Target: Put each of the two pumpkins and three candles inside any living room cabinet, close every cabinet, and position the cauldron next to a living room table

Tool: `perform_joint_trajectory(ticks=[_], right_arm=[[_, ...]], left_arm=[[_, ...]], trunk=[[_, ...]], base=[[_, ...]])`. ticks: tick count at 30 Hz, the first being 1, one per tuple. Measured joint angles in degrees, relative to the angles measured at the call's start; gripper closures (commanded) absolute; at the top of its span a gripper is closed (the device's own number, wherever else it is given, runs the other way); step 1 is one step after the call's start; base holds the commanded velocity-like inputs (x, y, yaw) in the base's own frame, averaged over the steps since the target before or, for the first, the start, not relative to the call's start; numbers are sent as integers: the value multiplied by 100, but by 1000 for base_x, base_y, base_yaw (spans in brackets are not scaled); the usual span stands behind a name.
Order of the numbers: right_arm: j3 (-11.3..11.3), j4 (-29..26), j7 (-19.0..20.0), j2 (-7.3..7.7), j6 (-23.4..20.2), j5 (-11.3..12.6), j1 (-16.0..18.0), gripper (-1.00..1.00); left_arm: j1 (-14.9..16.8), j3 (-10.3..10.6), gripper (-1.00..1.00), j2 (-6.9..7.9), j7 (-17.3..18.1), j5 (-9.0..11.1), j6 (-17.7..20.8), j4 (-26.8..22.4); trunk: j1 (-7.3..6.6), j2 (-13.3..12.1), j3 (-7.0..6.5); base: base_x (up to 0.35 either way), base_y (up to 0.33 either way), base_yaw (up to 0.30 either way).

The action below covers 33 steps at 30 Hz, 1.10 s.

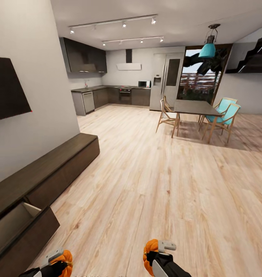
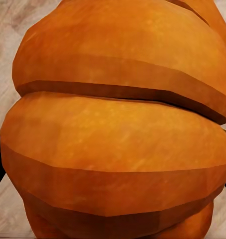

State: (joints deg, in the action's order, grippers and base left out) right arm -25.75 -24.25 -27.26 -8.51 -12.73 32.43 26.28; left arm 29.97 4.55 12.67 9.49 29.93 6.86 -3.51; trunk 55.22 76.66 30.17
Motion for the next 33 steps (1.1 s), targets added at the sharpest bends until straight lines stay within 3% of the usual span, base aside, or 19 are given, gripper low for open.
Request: perform_joint_trajectory(ticks=[33], right_arm=[[2, 9, -16, 9, 23, -9, 0, 100]], left_arm=[[0, 2, 100, -28, -5, -5, -10, -1]], trunk=[[0, 0, 164]], base=[[75, 0, 252]])
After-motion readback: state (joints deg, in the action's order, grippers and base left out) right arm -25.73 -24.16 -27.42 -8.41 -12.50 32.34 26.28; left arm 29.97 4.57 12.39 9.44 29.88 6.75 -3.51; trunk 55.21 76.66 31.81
